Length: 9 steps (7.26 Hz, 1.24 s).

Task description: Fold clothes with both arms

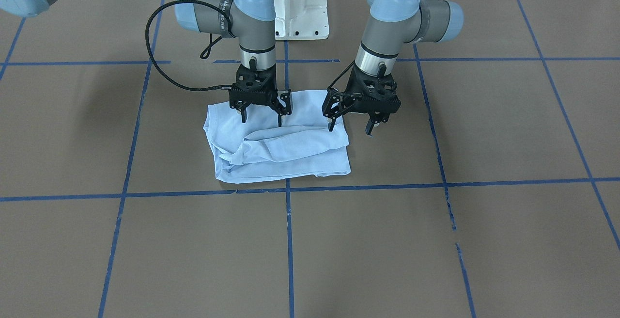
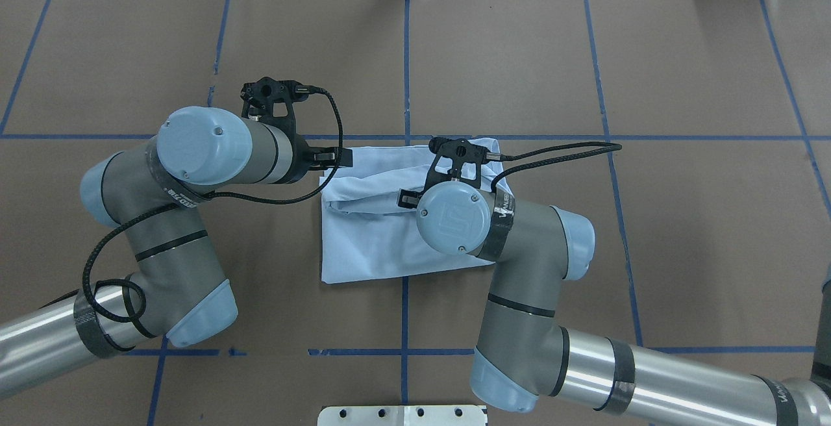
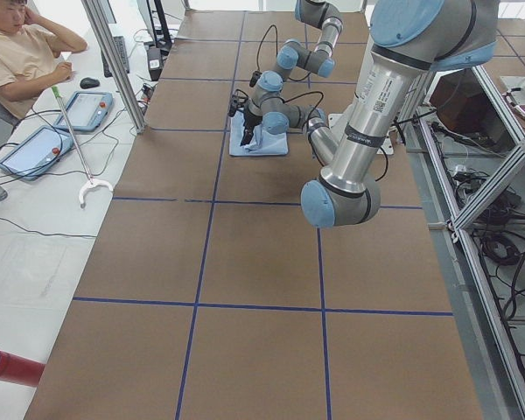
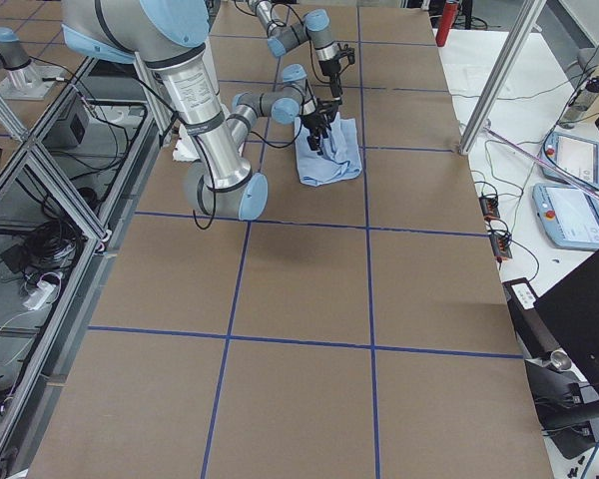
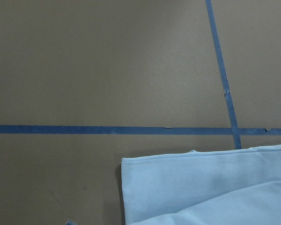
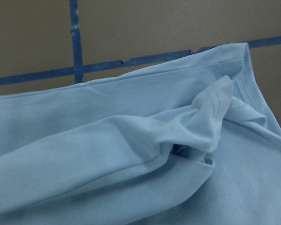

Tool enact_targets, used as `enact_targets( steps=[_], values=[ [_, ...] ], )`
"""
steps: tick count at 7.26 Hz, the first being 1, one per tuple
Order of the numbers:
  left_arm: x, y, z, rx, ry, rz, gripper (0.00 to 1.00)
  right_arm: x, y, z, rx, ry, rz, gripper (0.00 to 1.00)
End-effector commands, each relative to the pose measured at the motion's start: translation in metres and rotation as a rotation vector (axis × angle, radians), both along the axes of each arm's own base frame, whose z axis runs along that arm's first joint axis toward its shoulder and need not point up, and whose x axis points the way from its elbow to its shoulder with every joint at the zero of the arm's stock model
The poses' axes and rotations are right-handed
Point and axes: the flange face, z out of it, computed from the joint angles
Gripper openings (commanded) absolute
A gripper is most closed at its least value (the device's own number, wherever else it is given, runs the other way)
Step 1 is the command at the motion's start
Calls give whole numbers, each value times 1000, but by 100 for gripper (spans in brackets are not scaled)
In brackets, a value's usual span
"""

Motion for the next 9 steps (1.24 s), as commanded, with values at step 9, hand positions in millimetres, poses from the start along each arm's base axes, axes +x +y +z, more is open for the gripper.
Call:
enact_targets(
  steps=[9],
  values=[
    [-1, 1, -1, -4, 6, -3, 100, 12, -85, 33, 67, 169, -92, 100]
  ],
)
